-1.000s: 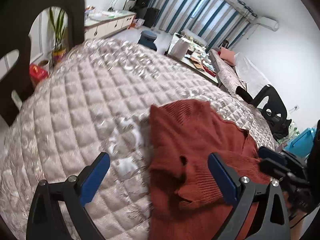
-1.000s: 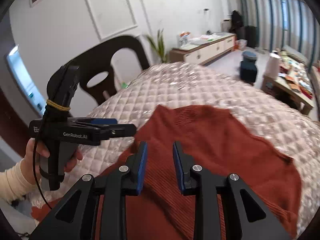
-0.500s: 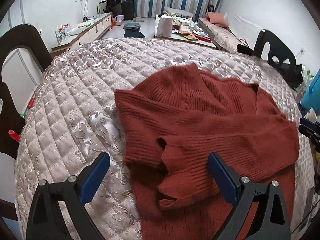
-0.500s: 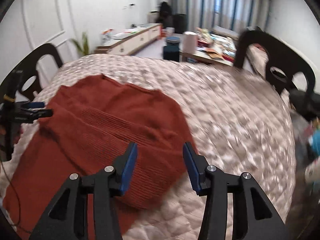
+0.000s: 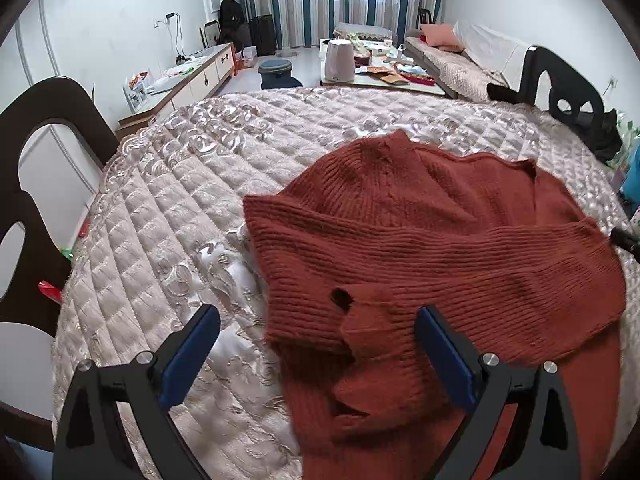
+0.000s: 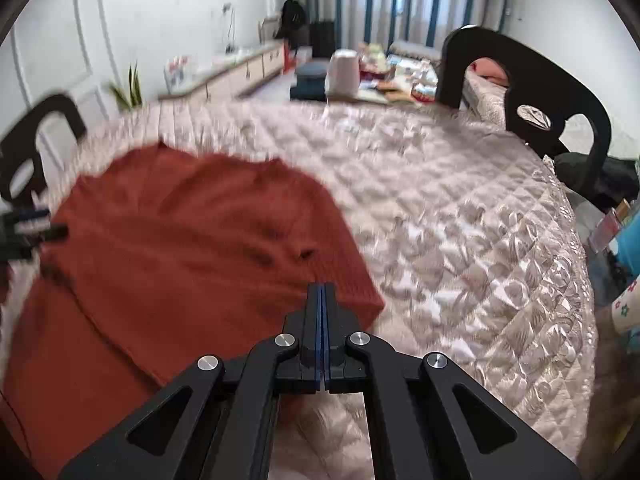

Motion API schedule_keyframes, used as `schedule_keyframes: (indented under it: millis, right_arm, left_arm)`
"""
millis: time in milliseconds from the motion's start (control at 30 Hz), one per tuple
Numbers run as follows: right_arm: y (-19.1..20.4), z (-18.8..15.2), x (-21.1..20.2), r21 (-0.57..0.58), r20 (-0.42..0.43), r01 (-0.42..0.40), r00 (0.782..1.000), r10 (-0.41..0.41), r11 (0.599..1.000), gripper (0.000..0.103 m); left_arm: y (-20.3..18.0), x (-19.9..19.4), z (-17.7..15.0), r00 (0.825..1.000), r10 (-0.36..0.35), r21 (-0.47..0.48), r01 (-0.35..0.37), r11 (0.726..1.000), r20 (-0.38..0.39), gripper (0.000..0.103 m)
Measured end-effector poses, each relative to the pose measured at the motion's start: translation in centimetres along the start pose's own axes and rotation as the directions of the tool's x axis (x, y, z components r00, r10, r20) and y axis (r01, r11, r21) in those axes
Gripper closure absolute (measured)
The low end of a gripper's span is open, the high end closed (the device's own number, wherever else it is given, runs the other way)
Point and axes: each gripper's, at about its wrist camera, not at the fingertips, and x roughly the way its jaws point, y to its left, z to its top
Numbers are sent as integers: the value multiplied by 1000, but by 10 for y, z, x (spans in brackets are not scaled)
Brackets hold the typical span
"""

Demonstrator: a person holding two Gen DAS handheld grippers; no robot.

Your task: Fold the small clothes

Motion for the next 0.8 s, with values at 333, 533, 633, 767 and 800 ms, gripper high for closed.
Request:
schedule_keyframes:
  millis: [333, 533, 633, 767, 800]
  right_arm:
    - [13, 7, -6, -24, 23, 0, 1000, 1, 1000, 103]
    - [42, 16, -22, -126, 102, -120, 986, 133, 985, 82]
    - [57, 19, -8, -182, 35, -155, 986, 164, 971, 77]
    - [67, 14, 11, -240, -33, -168, 986, 165, 956, 77]
    - [70, 10, 17, -258, -57, -160, 987, 150, 953, 77]
  left_arm:
    - [17, -5, -3, 1000, -30, -47, 30, 998, 4, 4]
    - [22, -32, 1, 989, -124, -50, 128, 991, 78, 4]
    - [19, -34, 5, 985, -160, -21, 162, 987, 67, 4]
    - [4, -35, 9, 978, -195, 55, 191, 980, 72, 10]
    - [-5, -33, 10, 979, -195, 109, 188, 976, 62, 10]
